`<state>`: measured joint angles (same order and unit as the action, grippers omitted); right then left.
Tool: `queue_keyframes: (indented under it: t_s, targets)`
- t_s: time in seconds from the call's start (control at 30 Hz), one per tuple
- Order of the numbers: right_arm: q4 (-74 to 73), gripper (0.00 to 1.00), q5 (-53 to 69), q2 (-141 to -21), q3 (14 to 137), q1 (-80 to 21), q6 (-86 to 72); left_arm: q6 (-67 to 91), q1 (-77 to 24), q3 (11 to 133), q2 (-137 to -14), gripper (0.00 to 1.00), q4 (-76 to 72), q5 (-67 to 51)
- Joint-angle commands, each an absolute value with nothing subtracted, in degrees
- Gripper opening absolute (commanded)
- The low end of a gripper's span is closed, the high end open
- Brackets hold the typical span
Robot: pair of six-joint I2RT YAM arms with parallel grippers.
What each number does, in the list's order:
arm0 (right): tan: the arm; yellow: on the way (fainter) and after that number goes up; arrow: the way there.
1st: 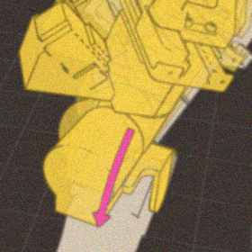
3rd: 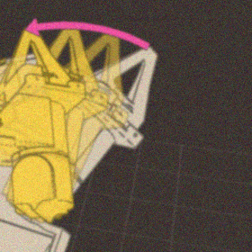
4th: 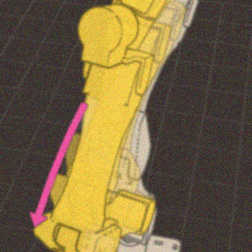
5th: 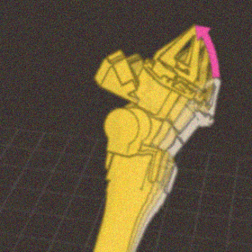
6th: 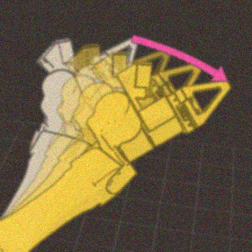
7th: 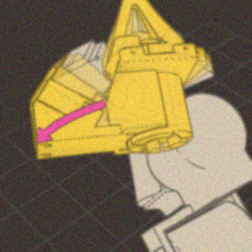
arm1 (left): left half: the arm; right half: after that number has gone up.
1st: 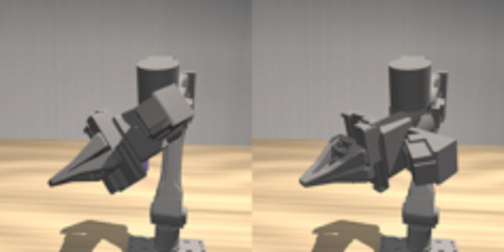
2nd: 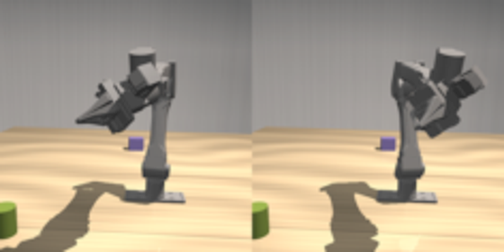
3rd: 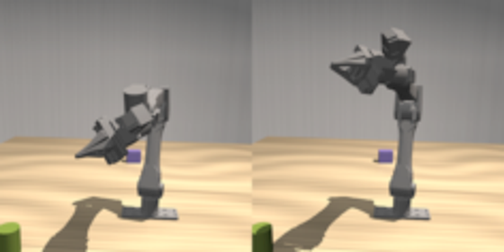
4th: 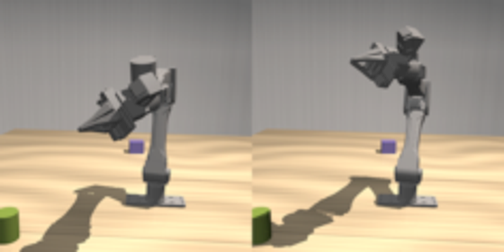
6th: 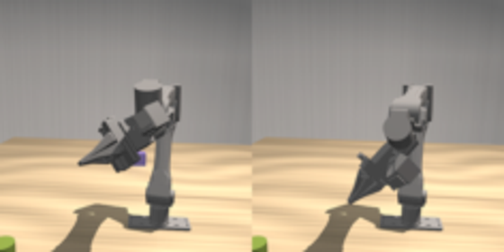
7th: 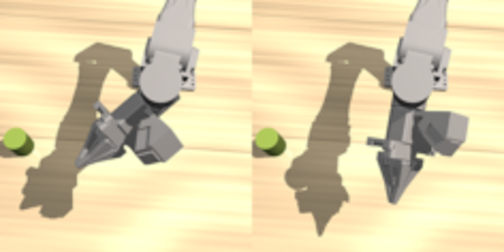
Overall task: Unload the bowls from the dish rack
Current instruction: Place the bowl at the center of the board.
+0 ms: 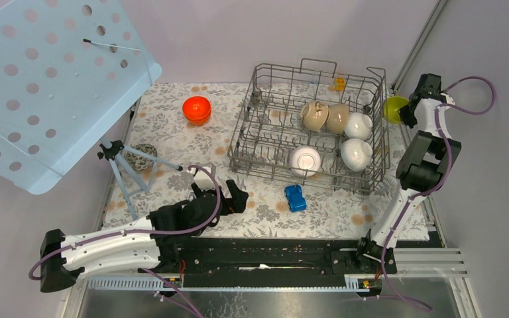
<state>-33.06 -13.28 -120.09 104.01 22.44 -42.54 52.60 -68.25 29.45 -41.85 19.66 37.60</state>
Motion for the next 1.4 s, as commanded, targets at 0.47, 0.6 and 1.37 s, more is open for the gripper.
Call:
queue_keyframes:
  t_s: [0.47, 0.6, 1.37]
  targets:
    - [-29.44, 0.0, -9.32, -122.75, 99.78, 22.96, -44.75, 55.05, -68.38, 28.9, -45.68, 0.99, 16.78, 36.2]
    - [-29.76, 0.02, -9.02, -123.2, 99.51, 22.99, -44.27, 55.27, -68.38, 29.05, -45.55, 0.99, 17.29, 36.21]
    - [-28.17, 0.48, -8.75, -120.67, 95.71, 23.03, -40.0, 58.36, -68.38, 28.21, -45.29, 0.99, 19.36, 34.95]
